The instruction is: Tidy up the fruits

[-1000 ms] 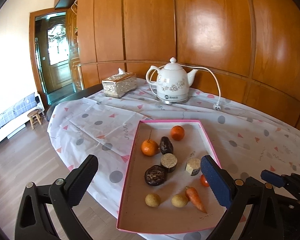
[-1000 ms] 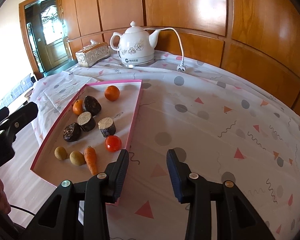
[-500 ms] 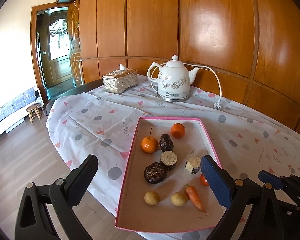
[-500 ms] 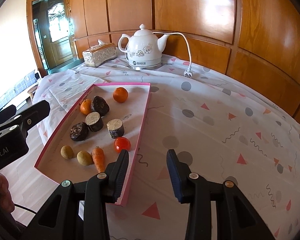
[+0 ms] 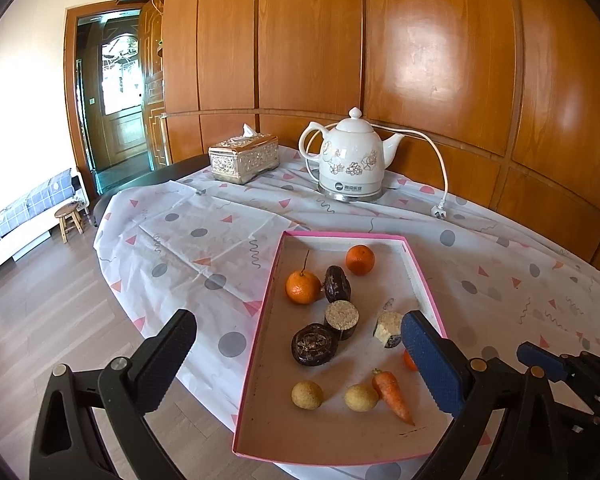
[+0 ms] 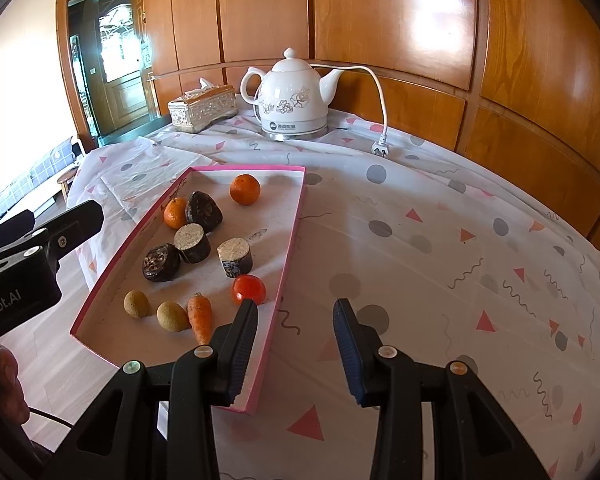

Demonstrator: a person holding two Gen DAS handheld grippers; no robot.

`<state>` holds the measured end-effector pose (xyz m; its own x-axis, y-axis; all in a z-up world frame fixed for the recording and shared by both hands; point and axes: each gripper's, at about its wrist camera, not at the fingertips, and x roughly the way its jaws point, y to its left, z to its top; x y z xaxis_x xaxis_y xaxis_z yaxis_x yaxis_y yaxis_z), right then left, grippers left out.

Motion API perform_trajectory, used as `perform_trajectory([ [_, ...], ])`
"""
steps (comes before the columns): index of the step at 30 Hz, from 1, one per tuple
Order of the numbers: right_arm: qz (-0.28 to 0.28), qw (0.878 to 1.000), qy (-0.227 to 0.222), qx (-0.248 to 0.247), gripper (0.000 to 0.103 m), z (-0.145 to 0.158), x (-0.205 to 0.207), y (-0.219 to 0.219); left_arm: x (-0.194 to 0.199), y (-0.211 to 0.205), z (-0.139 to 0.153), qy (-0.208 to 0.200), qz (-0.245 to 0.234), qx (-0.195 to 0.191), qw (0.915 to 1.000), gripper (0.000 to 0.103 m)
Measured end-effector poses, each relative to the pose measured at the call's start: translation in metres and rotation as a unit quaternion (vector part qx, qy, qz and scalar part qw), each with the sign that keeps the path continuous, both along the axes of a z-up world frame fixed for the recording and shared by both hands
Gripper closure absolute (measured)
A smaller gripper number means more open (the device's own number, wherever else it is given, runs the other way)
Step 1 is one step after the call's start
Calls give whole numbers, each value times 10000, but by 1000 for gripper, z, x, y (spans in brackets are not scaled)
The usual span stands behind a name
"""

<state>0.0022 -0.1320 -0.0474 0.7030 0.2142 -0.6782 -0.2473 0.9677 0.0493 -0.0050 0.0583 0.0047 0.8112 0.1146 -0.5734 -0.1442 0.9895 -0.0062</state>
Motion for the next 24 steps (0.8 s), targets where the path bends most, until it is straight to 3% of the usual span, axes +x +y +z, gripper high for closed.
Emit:
perform_trajectory([
  [24,2,10000,43,36,63,-2,3,-3,1,-1,2,17,-33,-50,10000,0],
])
